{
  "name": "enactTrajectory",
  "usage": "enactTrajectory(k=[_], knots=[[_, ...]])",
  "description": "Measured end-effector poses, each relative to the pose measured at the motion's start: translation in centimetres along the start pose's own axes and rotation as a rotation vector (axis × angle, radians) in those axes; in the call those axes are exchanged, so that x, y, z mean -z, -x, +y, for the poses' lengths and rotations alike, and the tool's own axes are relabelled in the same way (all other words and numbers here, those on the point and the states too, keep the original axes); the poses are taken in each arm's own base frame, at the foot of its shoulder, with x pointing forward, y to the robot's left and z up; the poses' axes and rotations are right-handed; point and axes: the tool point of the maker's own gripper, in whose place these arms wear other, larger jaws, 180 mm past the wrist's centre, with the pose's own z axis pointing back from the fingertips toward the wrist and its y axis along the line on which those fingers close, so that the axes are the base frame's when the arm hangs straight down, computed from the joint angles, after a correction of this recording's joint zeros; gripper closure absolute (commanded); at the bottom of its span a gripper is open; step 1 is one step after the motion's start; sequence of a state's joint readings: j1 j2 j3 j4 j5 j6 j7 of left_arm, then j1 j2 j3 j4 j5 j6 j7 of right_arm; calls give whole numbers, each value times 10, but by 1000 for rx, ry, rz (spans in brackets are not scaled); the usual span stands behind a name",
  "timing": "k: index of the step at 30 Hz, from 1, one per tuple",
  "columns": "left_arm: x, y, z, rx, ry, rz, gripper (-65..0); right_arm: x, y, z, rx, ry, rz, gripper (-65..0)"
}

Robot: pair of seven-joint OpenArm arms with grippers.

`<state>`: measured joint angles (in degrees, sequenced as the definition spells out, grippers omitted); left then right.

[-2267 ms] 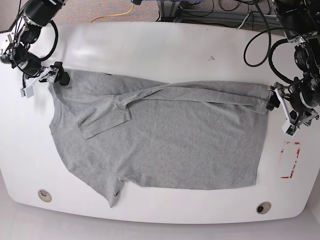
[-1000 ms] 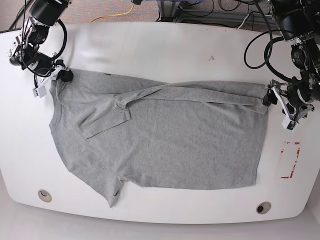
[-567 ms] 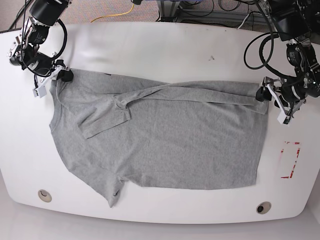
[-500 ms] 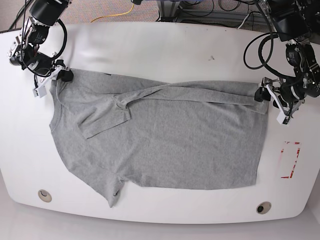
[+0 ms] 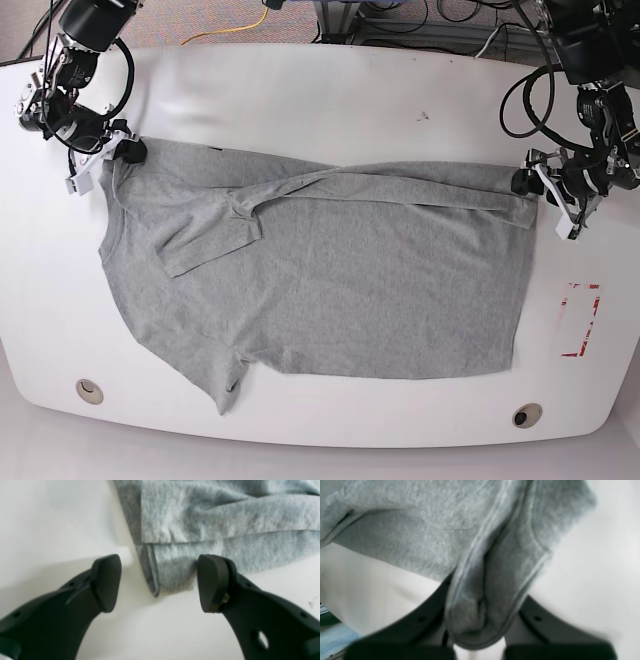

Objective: Layout the t-shirt on the table in an organized manner, then fold the t-shirt properly
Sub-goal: 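Regrasp the folded edge end with the left gripper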

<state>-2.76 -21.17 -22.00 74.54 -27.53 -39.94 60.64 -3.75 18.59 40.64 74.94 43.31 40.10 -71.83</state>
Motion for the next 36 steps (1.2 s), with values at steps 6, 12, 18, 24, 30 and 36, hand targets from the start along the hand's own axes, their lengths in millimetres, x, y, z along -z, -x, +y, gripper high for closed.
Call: enactTrajectory(k=[6, 12, 18, 24, 30, 36], knots=[[6, -1, -5, 18, 20, 10, -444, 0, 0, 0, 0, 0, 0, -27], [12, -5, -14, 37, 43, 5, -310, 0, 0, 0, 0, 0, 0, -27], [19, -4, -27, 73, 73, 23, -199, 0, 0, 0, 2, 1, -3, -27], [20, 3, -41, 66, 118, -6, -151, -1, 0, -1, 2, 1, -2, -27], [16, 9, -43, 98, 99, 19, -38, -1, 0, -1, 2, 1, -2, -22], [15, 13, -44, 100, 102, 23, -11, -1, 0, -1, 1, 2, -2, 0]])
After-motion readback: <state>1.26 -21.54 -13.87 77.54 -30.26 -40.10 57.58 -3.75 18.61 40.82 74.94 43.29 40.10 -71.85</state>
